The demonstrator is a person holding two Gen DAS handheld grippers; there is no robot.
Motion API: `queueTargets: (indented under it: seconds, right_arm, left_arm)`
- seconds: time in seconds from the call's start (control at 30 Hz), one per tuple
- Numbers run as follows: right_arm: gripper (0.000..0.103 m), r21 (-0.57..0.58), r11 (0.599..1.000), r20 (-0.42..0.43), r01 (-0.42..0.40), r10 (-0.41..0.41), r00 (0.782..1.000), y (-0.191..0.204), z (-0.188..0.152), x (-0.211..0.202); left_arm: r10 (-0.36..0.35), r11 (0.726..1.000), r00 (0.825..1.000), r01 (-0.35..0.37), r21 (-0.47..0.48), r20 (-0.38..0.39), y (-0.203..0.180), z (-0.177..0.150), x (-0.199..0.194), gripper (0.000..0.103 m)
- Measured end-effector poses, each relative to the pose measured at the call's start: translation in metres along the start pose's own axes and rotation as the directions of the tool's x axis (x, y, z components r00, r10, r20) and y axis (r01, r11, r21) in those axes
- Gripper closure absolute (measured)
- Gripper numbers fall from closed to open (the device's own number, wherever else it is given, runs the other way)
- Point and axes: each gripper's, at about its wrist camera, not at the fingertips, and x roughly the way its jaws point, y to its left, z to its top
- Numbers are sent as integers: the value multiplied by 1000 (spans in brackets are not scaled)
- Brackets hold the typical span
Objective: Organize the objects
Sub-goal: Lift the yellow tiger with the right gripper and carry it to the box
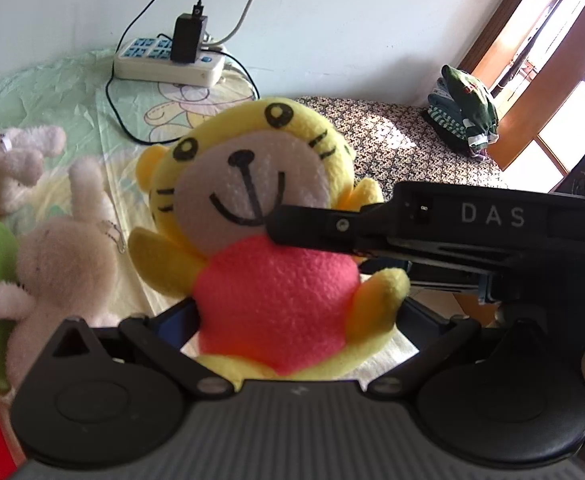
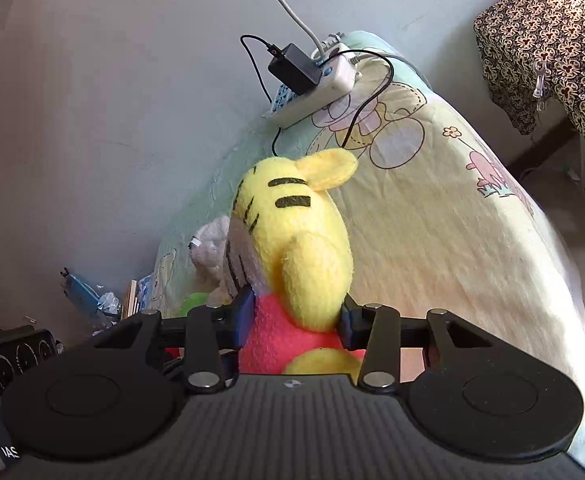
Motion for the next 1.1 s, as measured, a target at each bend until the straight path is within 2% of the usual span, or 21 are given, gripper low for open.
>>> queueTargets:
  seconds: [0.3,0.53,0.67,0.87,1.1]
  right_arm:
    - [58,-85,992,-13,-89,88,996,41,-18,-14]
    - [58,-144,972,-79,-187,177,981,85,-34,3]
    - [58,-183,959,-109,-218,200,974,114,-46,15]
    - [58,-223,949,-129,-224,199,971,157,-65,32]
    - [58,-222,958,-109,-182,161,981,199,-97,59]
  left_arm:
    - [82,997,990,-79,-26,115,-6,-24,-60,1]
    - [191,980,962,-176,-91,195,12,-48,-115,1]
    - [224,971,949,-198,-131,222,31,-57,-141,1]
    - [235,966,938,-197,-167,253,63,-68,-176,0]
    - [208,972,946,-171,-161,250,114,-79,-211,0]
